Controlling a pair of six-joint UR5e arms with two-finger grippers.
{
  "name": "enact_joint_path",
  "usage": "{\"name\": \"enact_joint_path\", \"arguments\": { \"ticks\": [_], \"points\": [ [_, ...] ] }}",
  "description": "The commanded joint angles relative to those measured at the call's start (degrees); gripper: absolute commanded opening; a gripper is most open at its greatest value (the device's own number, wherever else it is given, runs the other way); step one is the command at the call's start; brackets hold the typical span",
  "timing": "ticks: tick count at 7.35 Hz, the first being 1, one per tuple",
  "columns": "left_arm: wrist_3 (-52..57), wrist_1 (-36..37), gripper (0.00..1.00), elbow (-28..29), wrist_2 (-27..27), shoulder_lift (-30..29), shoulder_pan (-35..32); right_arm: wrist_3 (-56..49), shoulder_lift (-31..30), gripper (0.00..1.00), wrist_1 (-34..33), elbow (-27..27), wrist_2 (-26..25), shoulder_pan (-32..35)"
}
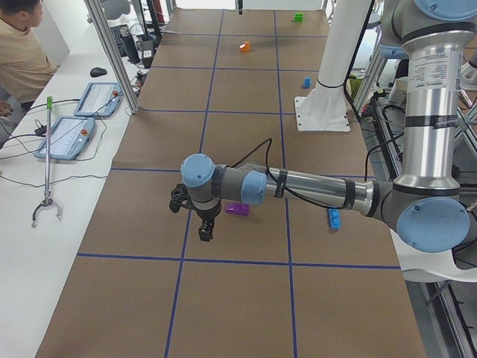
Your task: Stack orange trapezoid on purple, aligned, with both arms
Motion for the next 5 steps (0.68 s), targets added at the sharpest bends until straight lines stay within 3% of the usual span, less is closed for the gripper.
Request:
{"name": "enact_joint_path", "arguments": {
  "ticks": [1, 3, 5],
  "points": [
    [-12.4, -10.8, 1.0, 0.1, 3.0, 1.6, 10.5, 0.0, -0.4, 1.0, 0.0, 0.2, 0.6, 0.0],
    [-19.5, -14.3, 1.0, -0.7, 8.0, 1.6, 18.5, 0.0, -0.4, 1.0, 0.0, 0.2, 0.7, 0.0],
    [-19.6, -15.1, 1.0, 0.0, 9.1, 1.7, 22.2, 0.0, -0.7, 1.0, 0.0, -0.1, 1.6, -0.2]
  ]
}}
